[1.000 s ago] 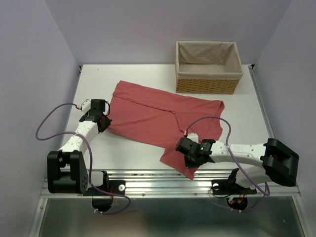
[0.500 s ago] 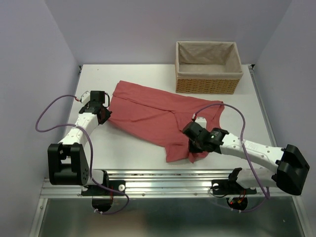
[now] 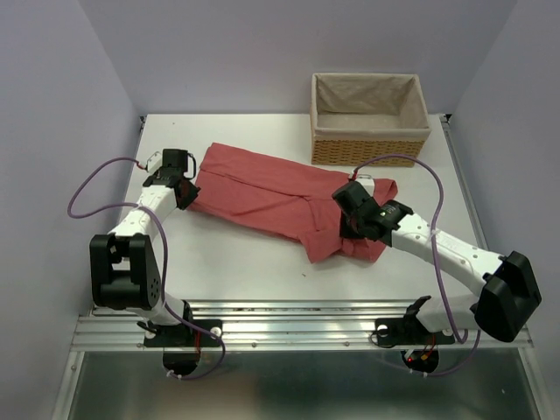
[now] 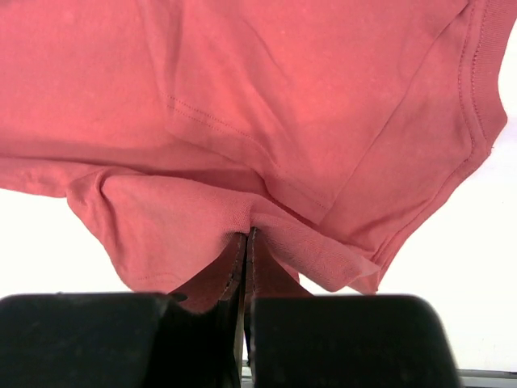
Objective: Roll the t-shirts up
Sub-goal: Fold the T-shirt at the center of the board.
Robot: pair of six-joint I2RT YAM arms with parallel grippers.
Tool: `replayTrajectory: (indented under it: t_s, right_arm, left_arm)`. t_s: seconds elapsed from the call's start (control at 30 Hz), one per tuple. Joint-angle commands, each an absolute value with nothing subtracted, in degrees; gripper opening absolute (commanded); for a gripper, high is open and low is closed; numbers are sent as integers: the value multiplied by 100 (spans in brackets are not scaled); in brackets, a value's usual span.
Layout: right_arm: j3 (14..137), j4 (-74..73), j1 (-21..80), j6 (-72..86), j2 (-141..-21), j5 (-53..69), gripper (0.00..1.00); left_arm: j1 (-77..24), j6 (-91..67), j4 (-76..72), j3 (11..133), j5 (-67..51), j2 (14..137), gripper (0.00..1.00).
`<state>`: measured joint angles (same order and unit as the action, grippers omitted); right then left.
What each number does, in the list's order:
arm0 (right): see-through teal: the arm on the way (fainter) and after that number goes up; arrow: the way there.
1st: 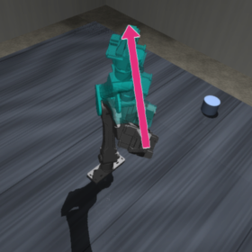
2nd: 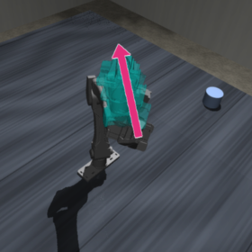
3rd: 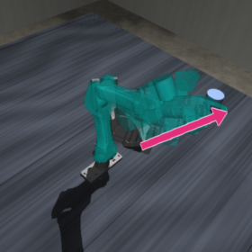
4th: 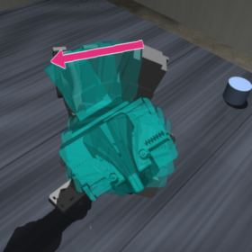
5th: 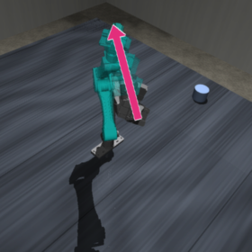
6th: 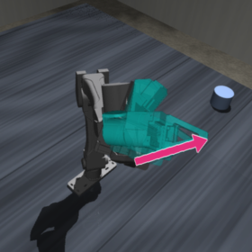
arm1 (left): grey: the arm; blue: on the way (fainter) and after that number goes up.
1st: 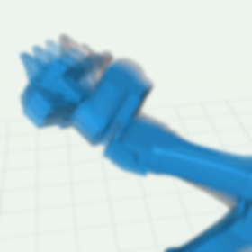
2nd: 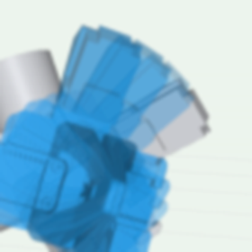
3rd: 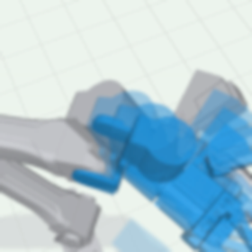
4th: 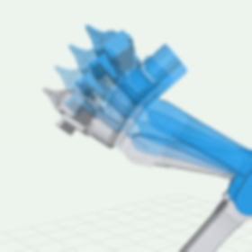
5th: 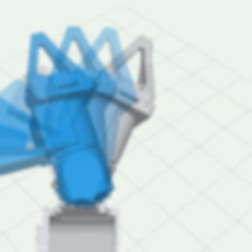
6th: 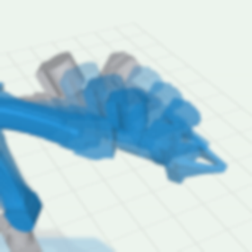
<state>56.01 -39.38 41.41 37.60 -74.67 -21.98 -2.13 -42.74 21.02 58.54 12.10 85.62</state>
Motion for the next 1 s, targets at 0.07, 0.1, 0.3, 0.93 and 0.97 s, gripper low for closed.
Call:
replayTrajectory:
  t_s: [0.07,0.1,0.3,0.93,0.97]
  right_arm:
    - [5590,-3998,4087,3647,-7181,-1794,1]
    - [5503,-4069,4087,3647,-7128,-1662,1]
    - [5212,-4605,4087,3779,-6557,-1213,1]
    - [5290,-4570,4087,3789,-6740,-1669,1]
    - [5352,-4570,4087,3753,-6802,-1766,1]
  left_arm:
    - [-185,-4104,2346,5837,1222,8157,0]
    - [-185,-4096,2373,5775,1187,8095,0]
    - [-193,-4052,2724,5204,1134,7454,0]
    - [-193,-4210,2733,5317,1397,7812,0]
    - [-193,-4201,2725,5474,1406,7883,0]
